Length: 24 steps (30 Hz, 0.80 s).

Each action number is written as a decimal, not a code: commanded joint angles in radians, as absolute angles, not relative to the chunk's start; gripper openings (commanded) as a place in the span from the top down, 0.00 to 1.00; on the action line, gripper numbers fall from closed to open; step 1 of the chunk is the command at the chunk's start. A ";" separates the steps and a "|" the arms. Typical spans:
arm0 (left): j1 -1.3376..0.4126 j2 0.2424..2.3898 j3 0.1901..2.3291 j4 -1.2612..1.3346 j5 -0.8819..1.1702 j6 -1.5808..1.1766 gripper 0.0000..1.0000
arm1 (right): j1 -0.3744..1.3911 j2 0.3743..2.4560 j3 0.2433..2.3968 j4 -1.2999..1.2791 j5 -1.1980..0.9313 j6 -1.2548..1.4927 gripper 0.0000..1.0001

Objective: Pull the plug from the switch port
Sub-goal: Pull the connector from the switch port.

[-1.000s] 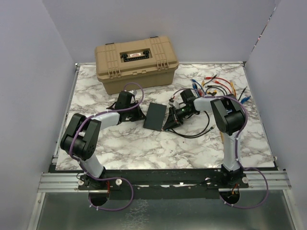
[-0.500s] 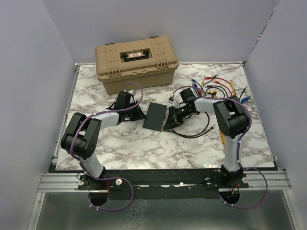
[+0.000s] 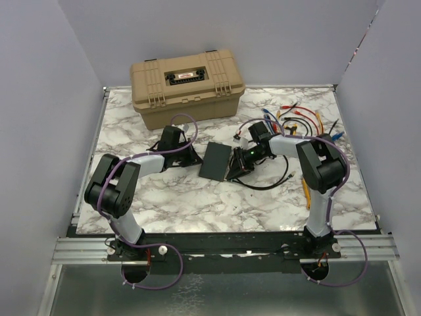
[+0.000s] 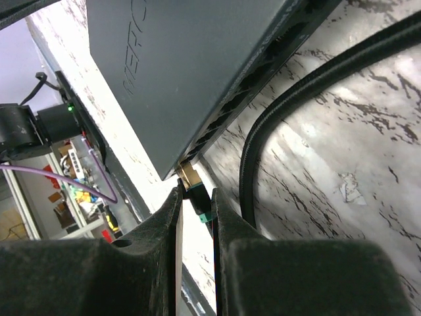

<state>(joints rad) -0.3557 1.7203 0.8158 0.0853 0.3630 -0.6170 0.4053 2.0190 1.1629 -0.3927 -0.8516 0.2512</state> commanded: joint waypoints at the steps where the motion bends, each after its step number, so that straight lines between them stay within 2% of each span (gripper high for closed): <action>1: -0.342 1.835 0.713 -0.212 0.150 -0.534 1.00 | 0.394 2.003 1.105 -0.632 -0.659 0.175 1.00; 10: -0.342 1.833 0.715 -0.210 0.148 -0.540 1.00 | 0.394 1.968 1.102 -0.678 -0.556 0.167 1.00; 16: -0.343 1.802 0.721 -0.189 0.210 -0.527 1.00 | 0.394 1.948 1.097 -0.667 -0.583 0.161 1.00; 17: -0.344 1.783 0.727 -0.183 0.236 -0.524 0.97 | 0.395 1.950 1.104 -0.667 -0.585 0.159 1.00; 22: -0.417 1.696 0.797 -0.172 0.307 -0.474 0.49 | 0.394 1.962 1.135 -0.636 -0.628 0.165 1.00; 24: -0.454 1.683 0.836 -0.172 0.312 -0.468 0.42 | 0.396 1.982 1.159 -0.636 -0.648 0.165 1.00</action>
